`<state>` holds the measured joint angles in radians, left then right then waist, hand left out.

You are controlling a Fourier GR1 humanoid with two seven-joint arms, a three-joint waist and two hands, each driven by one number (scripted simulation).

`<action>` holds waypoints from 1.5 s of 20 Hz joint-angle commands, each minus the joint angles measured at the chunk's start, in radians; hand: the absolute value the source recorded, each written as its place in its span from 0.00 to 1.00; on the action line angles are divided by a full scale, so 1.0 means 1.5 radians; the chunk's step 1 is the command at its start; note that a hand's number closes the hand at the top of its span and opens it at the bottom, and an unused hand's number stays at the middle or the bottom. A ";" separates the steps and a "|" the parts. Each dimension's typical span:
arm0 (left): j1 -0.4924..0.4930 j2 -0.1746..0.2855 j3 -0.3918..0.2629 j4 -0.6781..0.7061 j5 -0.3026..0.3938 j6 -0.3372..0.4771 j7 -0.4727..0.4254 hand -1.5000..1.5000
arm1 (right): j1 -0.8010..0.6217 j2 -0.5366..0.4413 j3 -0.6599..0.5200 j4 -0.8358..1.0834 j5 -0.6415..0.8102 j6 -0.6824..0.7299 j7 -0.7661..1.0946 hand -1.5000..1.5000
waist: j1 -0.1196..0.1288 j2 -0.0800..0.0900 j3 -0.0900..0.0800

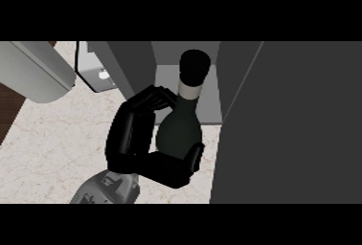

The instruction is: Pick up the wine, place it into the cabinet and close the cabinet

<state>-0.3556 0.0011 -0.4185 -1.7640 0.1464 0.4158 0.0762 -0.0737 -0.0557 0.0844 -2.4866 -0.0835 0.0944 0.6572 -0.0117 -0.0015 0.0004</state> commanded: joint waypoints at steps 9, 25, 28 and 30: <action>-0.137 -0.001 -0.035 0.094 -0.015 0.129 0.032 1.00 | 0.017 -0.029 -0.083 -0.083 -0.116 0.023 0.034 0.00 | 0.000 0.000 0.000; -0.093 -0.001 -0.045 0.200 0.106 0.153 -0.154 1.00 | 0.049 0.001 -0.015 -0.103 -0.062 0.024 0.032 0.00 | -0.001 0.000 0.000; -0.088 0.010 -0.015 0.246 0.099 0.095 -0.168 1.00 | -0.004 -0.003 -0.020 -0.082 -0.045 0.005 0.050 0.00 | 0.004 0.000 0.000; -0.135 -0.001 -0.052 0.303 0.115 0.167 -0.204 1.00 | -0.001 -0.021 -0.040 -0.090 -0.065 0.016 0.060 0.00 | -0.002 0.001 0.000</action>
<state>-0.5372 0.0024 -0.4752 -1.3802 0.3131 0.6359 -0.1800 -0.0819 -0.0637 0.0563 -2.4909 -0.0937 0.1200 0.6695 -0.0135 0.0000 -0.0002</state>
